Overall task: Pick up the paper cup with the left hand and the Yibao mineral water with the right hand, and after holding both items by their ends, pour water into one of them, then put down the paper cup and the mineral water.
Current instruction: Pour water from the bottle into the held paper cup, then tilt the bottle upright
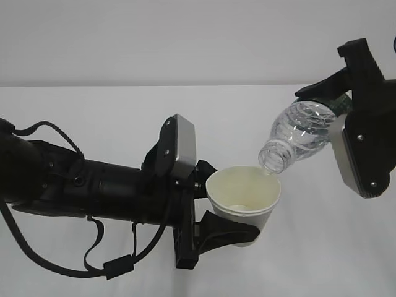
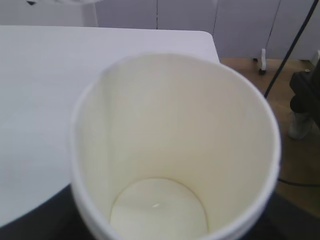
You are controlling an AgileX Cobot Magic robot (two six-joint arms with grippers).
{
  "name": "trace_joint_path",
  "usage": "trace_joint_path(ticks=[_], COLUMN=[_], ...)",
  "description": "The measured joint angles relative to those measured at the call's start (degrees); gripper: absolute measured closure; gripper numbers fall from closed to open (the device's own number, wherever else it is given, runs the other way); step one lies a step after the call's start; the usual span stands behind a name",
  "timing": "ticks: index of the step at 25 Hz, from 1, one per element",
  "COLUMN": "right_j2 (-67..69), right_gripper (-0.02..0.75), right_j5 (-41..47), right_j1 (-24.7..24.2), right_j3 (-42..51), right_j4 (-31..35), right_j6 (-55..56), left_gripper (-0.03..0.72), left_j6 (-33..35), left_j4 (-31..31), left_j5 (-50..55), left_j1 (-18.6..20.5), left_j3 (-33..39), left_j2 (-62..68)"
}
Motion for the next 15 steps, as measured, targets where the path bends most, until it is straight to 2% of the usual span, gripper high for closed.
trace_joint_path(ticks=[15], right_j2=[-0.1], right_gripper=[0.293], right_j5=[0.0], right_j1=[0.0], right_j3=[-1.4], right_j4=[-2.3], right_j6=[0.5], left_gripper=[0.213], left_j6=[-1.2], left_j4=[2.2], left_j5=[-3.3], left_j1=[0.0], left_j3=[-0.1], left_j2=[0.0])
